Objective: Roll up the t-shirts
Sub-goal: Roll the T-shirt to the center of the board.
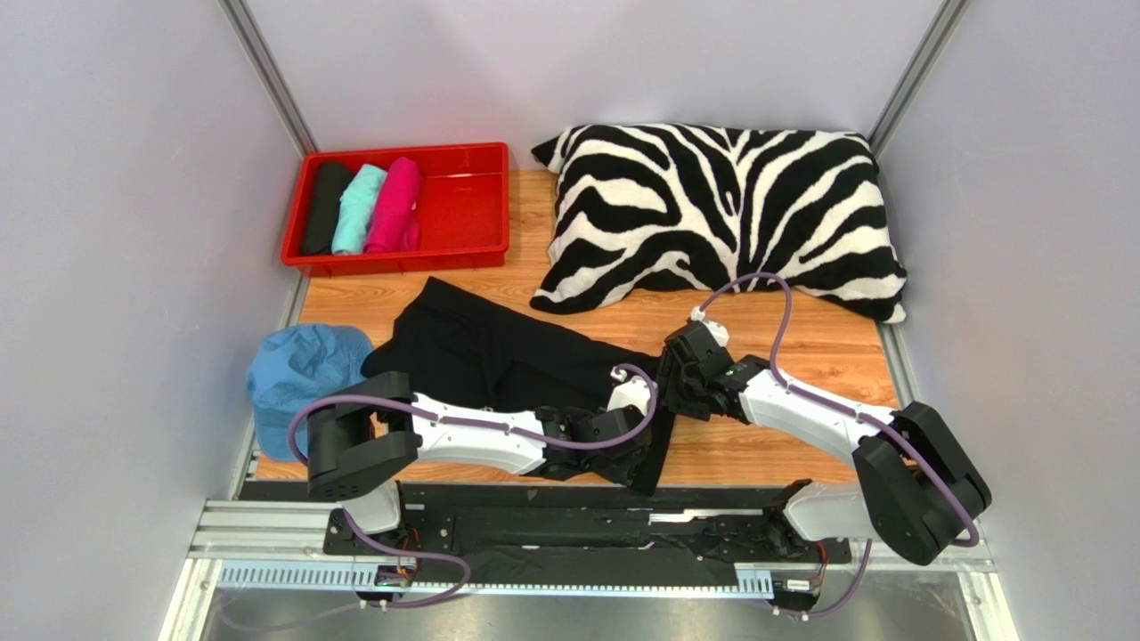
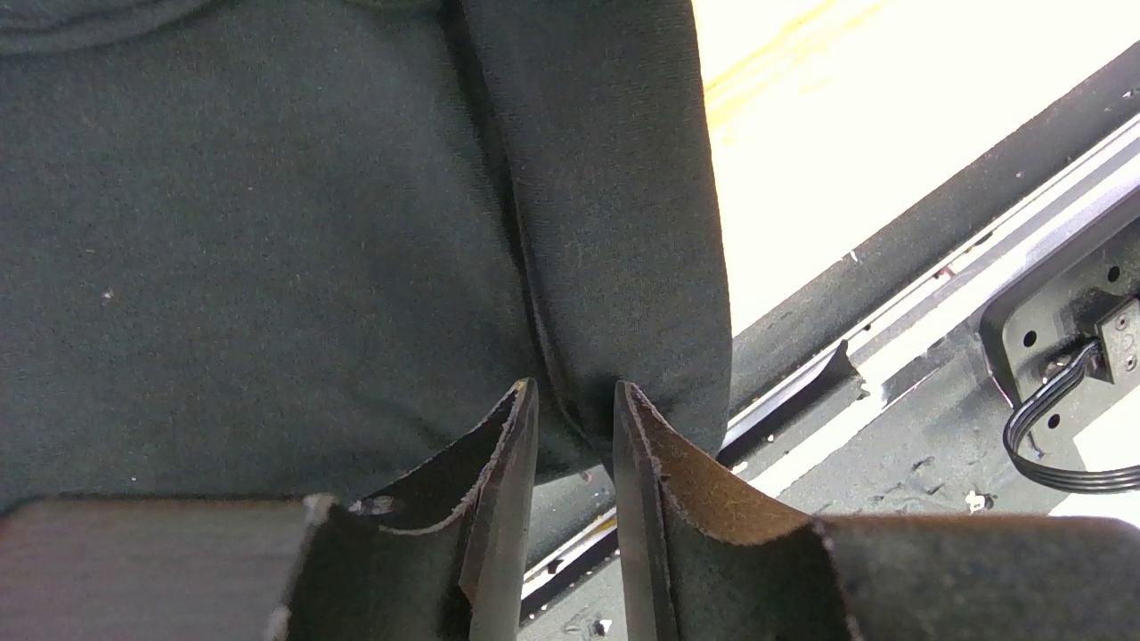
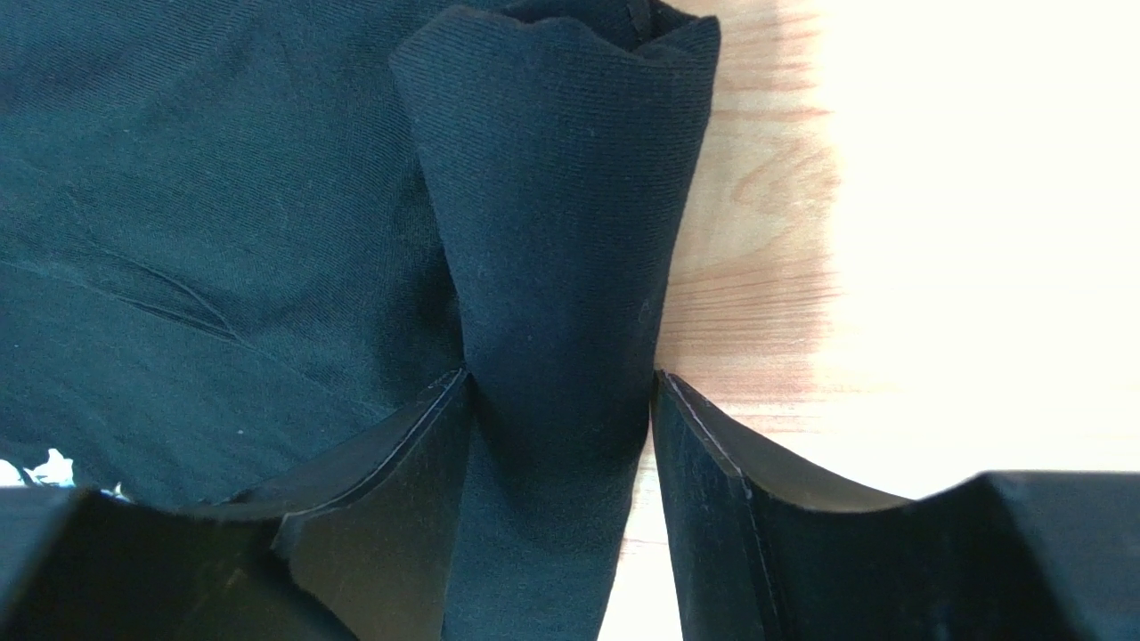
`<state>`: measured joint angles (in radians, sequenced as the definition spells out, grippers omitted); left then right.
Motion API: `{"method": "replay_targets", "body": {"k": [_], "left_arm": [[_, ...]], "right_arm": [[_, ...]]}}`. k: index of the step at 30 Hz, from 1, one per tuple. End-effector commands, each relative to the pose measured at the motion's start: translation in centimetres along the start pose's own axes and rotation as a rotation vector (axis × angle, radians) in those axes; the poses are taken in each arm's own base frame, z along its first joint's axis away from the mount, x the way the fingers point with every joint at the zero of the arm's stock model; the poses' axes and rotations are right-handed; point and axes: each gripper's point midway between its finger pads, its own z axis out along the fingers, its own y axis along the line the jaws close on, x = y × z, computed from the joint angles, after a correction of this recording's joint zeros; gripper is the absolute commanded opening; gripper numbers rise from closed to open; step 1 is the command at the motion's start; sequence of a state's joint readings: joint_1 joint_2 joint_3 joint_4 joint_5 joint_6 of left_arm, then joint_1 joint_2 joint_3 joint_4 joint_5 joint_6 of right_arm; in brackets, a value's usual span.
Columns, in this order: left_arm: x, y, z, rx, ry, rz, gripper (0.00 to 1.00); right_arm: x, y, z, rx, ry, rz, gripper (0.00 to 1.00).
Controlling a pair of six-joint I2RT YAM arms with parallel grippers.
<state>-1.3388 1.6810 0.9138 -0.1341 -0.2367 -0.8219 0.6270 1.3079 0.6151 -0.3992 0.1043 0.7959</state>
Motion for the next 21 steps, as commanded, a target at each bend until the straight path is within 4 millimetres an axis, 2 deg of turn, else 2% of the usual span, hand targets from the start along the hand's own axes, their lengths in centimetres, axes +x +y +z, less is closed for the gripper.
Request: {"method": "replay_targets", "body": {"k": [1,5,6,12,15,21], "left_arm": [[0.1,-0.5,-0.6,0.02,-0.007,-0.016,0.34],[0.3,0.1,-0.3,-0.016,0.001,-0.027,0.25],[0.2,0.1,-0.3,-0.023,-0.002,-0.032,0.2],[0.4,0.5,-0.2,-0.048,0.011,-0.037,0.1],[0.5,0.5,-0.2,-0.047,0.011,-0.037,0.08],[0.6,0.4,-0.1,-0.043,0.018,-0.042,0.07]], "right_arm": [[-1.1,0.6,-0.3,-0.001,-0.033,0.007,0.55],[-1.5,0.7,-0.7,-0.018,-0.052,0.001,0.57],[-1.5,0.7,-0.8,-0.022,-0.056,-0.003,0.57],[-2.6,1.5,-2.4,-0.104,-0.136,-0.006,0.6],[-2.8,1.7,-3.1,-0.147,-0.178,-0.005,0.61],[-1.9,1.0,-2.9,-0.174,-0.186,-0.004,0.6]]}}
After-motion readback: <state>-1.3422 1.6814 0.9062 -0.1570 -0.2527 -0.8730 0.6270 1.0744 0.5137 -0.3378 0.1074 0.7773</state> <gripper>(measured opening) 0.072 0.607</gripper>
